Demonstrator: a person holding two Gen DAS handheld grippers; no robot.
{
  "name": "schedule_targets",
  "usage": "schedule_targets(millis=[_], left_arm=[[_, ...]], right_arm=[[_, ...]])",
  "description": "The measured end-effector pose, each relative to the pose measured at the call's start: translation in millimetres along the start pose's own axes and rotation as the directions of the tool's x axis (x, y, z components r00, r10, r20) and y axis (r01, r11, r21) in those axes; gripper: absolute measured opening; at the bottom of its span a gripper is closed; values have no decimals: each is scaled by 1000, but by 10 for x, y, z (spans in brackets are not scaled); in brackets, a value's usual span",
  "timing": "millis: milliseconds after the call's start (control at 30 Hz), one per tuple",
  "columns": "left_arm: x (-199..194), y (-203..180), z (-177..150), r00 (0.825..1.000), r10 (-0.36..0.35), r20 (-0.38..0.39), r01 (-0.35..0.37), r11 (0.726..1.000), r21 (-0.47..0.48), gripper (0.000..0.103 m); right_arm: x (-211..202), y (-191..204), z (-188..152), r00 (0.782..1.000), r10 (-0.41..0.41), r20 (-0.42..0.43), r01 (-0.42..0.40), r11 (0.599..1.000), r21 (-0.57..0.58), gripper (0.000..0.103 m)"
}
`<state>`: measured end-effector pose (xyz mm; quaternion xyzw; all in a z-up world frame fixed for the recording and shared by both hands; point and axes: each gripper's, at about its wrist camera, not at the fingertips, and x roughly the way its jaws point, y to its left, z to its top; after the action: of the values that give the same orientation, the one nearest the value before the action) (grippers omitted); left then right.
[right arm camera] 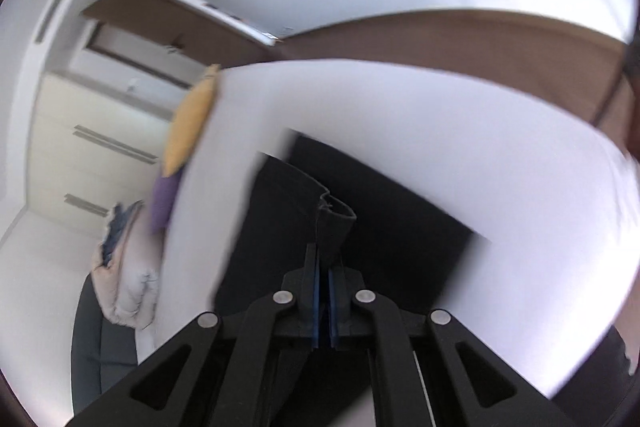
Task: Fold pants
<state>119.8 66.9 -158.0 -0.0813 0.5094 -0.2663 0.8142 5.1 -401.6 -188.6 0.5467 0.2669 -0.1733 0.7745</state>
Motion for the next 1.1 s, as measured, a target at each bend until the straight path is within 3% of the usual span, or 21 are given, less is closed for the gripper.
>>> schedule_targets(millis=[300,800,1000,1100], left_arm=[[-43,-16,36,1000,8,4,-8,998,-69,16],[-90,-38,9,1000,-23,21,25,997,-70,16],[-143,131,-31,997,-65,45,69,994,-88,16],[-153,170,-37,996,-69,51,73,993,-96,16]], right_arm=[[-71,-90,-4,999,38,21,-39,999,23,4],[-244,-221,14,997,30,66,-32,999,26,3],[-191,-333,56,998,58,5,-58,998,29,2],[-287,-257,161,1000,22,-9,-23,1000,-19,10]])
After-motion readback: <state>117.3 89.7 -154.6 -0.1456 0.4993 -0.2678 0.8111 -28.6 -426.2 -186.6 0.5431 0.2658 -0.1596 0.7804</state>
